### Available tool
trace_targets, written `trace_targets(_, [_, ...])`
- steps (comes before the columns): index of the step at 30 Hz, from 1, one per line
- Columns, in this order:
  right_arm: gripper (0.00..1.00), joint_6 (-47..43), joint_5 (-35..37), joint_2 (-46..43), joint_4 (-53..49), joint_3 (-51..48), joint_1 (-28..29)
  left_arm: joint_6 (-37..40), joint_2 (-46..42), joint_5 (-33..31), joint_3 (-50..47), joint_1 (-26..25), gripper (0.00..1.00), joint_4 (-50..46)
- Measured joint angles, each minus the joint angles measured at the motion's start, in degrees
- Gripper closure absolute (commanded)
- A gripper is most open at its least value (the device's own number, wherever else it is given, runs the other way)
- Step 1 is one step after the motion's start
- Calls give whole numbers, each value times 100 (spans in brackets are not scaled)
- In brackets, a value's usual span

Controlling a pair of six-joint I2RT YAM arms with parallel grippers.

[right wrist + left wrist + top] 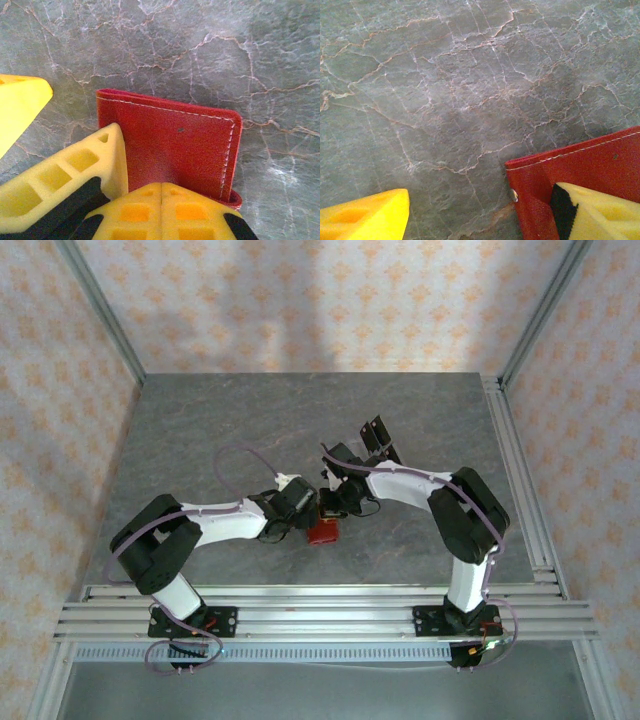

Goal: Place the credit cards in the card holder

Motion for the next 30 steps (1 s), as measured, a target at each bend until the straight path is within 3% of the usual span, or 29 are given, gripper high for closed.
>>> trace_targets(15, [100, 105, -59, -61, 437, -291, -4, 0, 0, -2, -26, 0, 25, 39])
trace_targets(30, [100, 446, -35, -549, 1720, -1296, -4, 2, 0, -4, -26, 0, 25, 39])
